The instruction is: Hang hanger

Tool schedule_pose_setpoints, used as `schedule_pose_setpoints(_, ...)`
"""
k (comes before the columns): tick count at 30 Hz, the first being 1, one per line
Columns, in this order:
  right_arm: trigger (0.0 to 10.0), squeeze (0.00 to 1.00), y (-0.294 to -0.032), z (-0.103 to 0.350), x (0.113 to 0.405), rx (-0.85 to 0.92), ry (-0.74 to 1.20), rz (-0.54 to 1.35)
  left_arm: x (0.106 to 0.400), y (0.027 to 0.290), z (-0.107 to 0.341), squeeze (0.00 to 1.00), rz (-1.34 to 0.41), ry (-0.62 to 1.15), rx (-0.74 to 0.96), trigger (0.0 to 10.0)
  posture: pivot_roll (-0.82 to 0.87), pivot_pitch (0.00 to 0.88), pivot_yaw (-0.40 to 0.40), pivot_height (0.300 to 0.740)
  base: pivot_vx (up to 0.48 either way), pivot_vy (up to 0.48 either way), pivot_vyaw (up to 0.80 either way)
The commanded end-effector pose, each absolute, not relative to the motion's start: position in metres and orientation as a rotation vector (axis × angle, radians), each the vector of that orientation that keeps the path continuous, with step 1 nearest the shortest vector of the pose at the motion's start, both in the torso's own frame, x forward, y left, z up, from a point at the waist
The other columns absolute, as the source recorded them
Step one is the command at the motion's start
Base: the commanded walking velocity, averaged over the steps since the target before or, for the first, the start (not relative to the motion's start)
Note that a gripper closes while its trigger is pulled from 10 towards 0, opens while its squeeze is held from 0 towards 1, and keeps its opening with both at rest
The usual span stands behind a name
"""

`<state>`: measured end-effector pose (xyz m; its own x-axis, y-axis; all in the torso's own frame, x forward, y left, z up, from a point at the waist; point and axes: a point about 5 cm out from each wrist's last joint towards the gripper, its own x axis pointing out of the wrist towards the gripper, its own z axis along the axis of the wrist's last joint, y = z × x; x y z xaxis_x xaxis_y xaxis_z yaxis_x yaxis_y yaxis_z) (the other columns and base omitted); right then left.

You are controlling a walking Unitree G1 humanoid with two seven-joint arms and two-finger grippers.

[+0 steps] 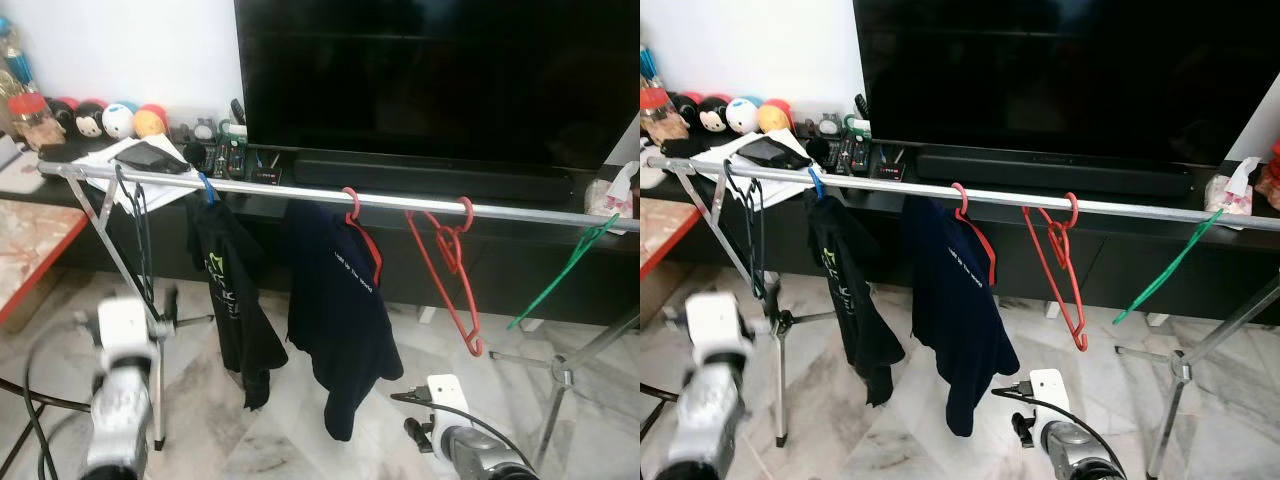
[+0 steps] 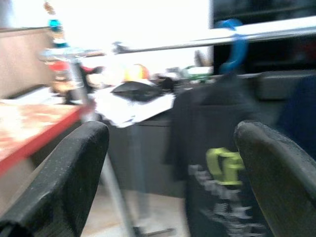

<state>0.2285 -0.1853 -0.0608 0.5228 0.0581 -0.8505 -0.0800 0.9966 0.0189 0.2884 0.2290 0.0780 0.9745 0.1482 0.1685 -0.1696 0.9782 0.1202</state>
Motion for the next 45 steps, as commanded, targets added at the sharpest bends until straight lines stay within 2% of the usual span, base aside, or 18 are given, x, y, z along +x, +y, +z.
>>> schedule_pose_setpoints(1, 10.0, 0.0, -0.186, -0.059, 0.23, -0.029, 1.015, 0.082, 0.29, 0.218, 0.072, 0.0, 0.087, -0.122, 0.107, 10.0, -0.05, 0.0, -0.043, 0.74, 0.0, 0.0, 0.0)
schedule_pose_setpoints(5, 10.0, 0.0, -0.186, -0.059, 0.231, -0.028, 1.014, 0.082, 0.289, 0.202, 0.064, 0.0, -0.041, -0.033, 0.053, 10.0, -0.05, 0.0, -0.042, 0.74, 0.0, 0.0, 0.0)
schedule_pose_setpoints(10, 10.0, 0.0, -0.184, -0.059, 0.231, -0.025, 1.012, 0.082, 0.287, 0.195, 0.05, 0.0, -0.077, 0.084, -0.016, 10.0, -0.06, 0.0, -0.037, 0.74, 0.0, 0.0, 0.0)
schedule_pose_setpoints(17, 10.0, 0.0, -0.181, -0.059, 0.232, -0.014, 1.006, 0.078, 0.3, 0.194, 0.061, 0.0, -0.072, 0.069, -0.049, 10.0, -0.07, 0.0, -0.023, 0.74, 0.0, 0.0, 0.0)
schedule_pose_setpoints(45, 10.0, 0.0, -0.182, -0.059, 0.232, -0.017, 1.007, 0.082, 0.302, 0.189, 0.066, 0.0, -0.118, 0.064, -0.03, 10.0, -0.06, 0.0, -0.028, 0.74, 0.321, 0.0, 0.0)
